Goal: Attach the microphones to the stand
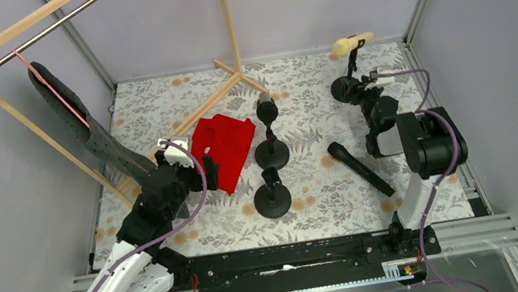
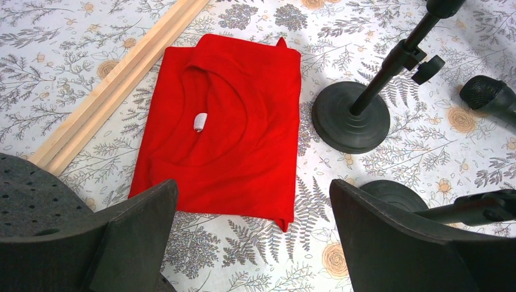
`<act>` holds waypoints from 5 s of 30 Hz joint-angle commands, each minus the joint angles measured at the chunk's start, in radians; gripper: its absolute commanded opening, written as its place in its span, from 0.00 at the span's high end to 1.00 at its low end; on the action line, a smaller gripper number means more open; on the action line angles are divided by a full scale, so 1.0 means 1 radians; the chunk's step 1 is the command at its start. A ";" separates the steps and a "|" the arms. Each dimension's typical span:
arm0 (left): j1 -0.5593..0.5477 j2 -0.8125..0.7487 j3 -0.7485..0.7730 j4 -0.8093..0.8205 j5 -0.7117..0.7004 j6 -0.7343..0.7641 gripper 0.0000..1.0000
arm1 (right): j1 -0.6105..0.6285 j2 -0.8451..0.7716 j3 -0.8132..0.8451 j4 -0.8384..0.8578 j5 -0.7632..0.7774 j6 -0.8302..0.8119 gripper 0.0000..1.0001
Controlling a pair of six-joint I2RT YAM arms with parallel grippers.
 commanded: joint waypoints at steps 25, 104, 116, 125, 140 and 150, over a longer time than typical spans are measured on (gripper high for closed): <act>0.010 0.002 0.002 0.053 0.017 0.010 0.01 | 0.514 -0.070 -0.308 0.242 -0.324 0.141 0.28; 0.013 0.006 0.002 0.060 0.028 0.005 0.01 | 0.267 -0.366 -0.446 0.210 0.004 0.081 0.21; 0.012 0.015 -0.008 0.139 0.156 -0.142 0.01 | 0.377 -1.114 -0.471 -0.829 -0.184 0.128 0.21; -0.029 -0.035 -0.144 0.178 0.099 -0.435 0.03 | 0.608 -1.187 -0.420 -1.046 -0.004 0.292 0.23; -0.463 -0.041 -0.255 0.202 -0.262 -0.563 0.05 | 0.775 -0.681 -0.530 -0.305 -0.291 0.152 0.33; -0.464 -0.105 -0.298 0.237 -0.243 -0.563 0.05 | 0.837 -0.240 -0.441 0.236 -0.323 0.185 0.38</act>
